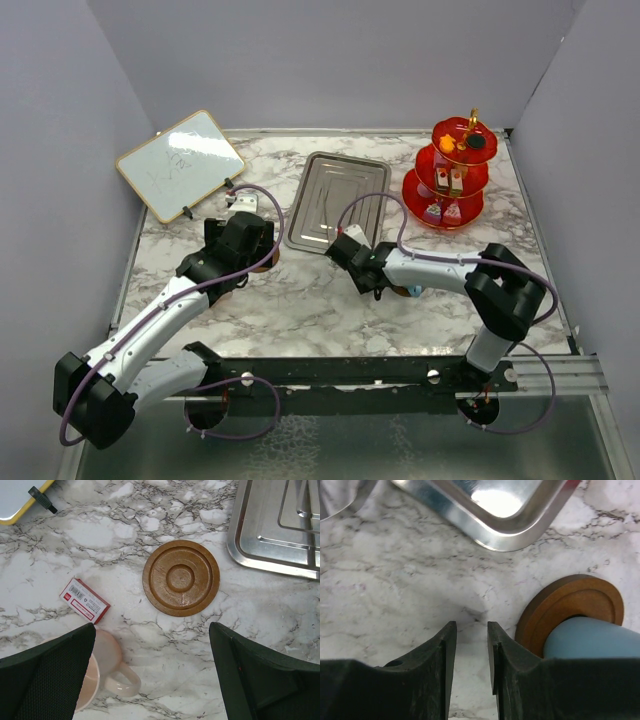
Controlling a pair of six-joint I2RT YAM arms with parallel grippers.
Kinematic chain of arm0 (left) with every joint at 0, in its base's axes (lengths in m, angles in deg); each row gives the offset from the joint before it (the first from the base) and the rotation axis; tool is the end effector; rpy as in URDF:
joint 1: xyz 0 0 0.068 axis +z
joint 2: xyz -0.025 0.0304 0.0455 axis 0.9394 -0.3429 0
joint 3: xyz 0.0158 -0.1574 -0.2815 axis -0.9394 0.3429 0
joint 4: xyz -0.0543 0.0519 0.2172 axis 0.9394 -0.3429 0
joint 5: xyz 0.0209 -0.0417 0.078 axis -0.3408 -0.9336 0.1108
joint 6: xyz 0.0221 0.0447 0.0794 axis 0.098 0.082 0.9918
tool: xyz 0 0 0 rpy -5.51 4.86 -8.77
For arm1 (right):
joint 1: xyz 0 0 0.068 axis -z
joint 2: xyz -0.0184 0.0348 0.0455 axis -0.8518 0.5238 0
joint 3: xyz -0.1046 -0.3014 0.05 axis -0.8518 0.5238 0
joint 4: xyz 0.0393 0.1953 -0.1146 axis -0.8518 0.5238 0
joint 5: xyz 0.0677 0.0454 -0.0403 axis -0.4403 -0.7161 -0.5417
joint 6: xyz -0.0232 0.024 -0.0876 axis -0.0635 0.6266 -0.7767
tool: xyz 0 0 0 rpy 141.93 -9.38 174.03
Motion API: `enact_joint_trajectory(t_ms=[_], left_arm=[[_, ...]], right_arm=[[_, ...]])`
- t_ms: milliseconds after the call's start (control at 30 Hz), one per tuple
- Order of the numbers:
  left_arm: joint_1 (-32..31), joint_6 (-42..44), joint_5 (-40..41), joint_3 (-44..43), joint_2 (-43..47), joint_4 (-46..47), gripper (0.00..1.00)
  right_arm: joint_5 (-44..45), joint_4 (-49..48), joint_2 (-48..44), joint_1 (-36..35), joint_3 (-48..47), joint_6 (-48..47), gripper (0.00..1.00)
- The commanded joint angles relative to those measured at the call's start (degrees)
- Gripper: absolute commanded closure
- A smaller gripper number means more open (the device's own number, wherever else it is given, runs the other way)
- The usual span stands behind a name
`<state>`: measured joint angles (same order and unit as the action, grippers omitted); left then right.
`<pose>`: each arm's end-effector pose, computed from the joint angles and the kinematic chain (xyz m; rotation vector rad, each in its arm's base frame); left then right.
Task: Serve the afternoon tea
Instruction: Move the cup to the center of the board.
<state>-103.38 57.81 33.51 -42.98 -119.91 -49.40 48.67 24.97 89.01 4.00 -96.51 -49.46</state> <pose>0.1681 -0.0606 0.2972 -0.0068 2.2009 0.0854 0.2075 0.2260 0.1921 -0.5929 2.5711 -0.2461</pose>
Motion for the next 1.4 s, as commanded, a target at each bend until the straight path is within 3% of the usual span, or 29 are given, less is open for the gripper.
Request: enact_joint_trajectory(t_ms=[0, 233, 900, 1133, 1367], left_arm=[[0.29, -0.36, 1.23, 0.58, 0.28, -0.43, 0.01], [0.29, -0.29, 1.02, 0.64, 0.56, -0.38, 0.01], [0.30, -0.10, 0.04, 0.62, -0.14, -0.43, 0.01], [0.77, -0.02, -4.62, -0.02, -2.47, 1.83, 0.01], [1.69, -2.31, -9.72, -5.43, -12.81, 3.67, 0.01]], right_arm=[[6.83, -1.86, 2.15, 1.74, -0.37, 0.55, 0.69], [9.96, -1.03, 5.00, 4.69, 1.03, 2.11, 0.71], [11.86, 2.27, -0.78, 9.93, 3.92, 6.91, 0.71], [-1.48, -3.58, -5.09, 9.96, 3.65, 0.27, 0.71], [-14.30, -7.38, -13.43, 9.94, 1.80, -1.33, 0.66]])
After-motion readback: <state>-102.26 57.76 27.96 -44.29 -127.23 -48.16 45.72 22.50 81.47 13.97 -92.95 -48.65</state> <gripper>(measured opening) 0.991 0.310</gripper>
